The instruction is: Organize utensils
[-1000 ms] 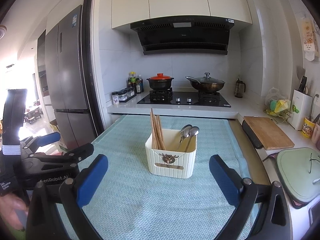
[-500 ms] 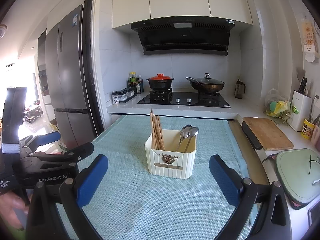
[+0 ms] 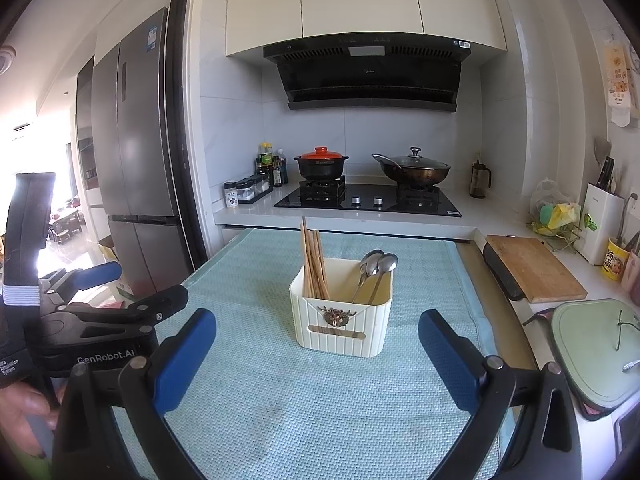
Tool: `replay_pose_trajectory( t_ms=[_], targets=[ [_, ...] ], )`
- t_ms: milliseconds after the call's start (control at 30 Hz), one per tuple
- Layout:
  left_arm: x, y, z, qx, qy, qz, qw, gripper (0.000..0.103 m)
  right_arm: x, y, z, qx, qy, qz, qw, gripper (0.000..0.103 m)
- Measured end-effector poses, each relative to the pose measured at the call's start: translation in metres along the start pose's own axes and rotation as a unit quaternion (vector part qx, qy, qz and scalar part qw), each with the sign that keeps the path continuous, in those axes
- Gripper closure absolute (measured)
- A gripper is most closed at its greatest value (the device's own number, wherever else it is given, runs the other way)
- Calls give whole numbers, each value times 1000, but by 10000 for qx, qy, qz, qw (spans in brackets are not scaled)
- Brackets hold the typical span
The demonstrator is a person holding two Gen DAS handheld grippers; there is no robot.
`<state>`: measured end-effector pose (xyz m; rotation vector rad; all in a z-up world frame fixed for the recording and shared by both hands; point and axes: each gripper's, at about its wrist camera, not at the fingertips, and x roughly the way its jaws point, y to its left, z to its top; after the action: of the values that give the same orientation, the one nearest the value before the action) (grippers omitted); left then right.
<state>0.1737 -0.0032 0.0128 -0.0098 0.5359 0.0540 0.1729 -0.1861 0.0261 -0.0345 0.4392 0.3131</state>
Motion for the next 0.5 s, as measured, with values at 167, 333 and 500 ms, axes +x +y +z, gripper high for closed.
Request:
replay_pose_trajectory(
  t_ms=[167,333,500],
  targets=[
    [0,-1,-1,5,4,-12,10000,0,0,0,0,-9,5,1,10000,0],
    [0,-3,-2,8,10,-24,10000,0,0,1,-1,-18,2,3,10000,0],
    [0,-4,-2,0,13,-25,10000,0,0,1,-2,-37,6,-5,10000,0]
  ],
)
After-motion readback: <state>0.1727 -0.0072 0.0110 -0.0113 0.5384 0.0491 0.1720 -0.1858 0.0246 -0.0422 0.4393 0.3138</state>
